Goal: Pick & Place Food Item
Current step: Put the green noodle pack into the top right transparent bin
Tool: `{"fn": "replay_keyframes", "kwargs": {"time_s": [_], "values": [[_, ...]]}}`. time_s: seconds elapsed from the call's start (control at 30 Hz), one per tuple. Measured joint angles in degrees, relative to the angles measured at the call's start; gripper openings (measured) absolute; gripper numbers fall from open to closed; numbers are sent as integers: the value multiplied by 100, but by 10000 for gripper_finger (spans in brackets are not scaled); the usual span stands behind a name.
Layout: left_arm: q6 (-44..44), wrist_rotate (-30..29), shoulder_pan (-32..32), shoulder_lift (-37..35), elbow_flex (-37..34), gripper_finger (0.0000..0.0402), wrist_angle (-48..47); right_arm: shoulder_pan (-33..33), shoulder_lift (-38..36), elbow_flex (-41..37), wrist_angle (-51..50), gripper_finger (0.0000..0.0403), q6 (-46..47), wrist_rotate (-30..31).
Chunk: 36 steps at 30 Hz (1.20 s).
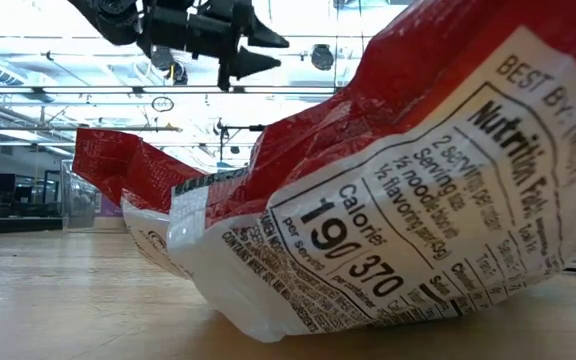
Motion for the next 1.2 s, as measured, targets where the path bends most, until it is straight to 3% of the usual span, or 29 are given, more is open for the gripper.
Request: {"fn": "replay_keyframes", "kwargs": {"time_s": [0.27, 0.5, 0.67, 1.03, 1.2], "values": [[660, 53, -589, 755, 1223, 210, -953, 0, 0, 2, 1092, 0, -1339, 769], [1248, 332, -807, 1916, 2021, 210, -1422, 0, 0, 2, 1487, 0, -1603, 801], [1490, 299, -806, 2319, 2197, 218, -1549, 9, 0, 2, 1427, 0, -1603, 976], [1688, 310, -759, 2367, 2190, 304, -1392, 131, 0, 2, 1572, 0, -1717, 1036], [1672, 818, -759, 2399, 2190, 301, -1145, 138, 0, 2, 1557, 0, -1664, 1038]]}}
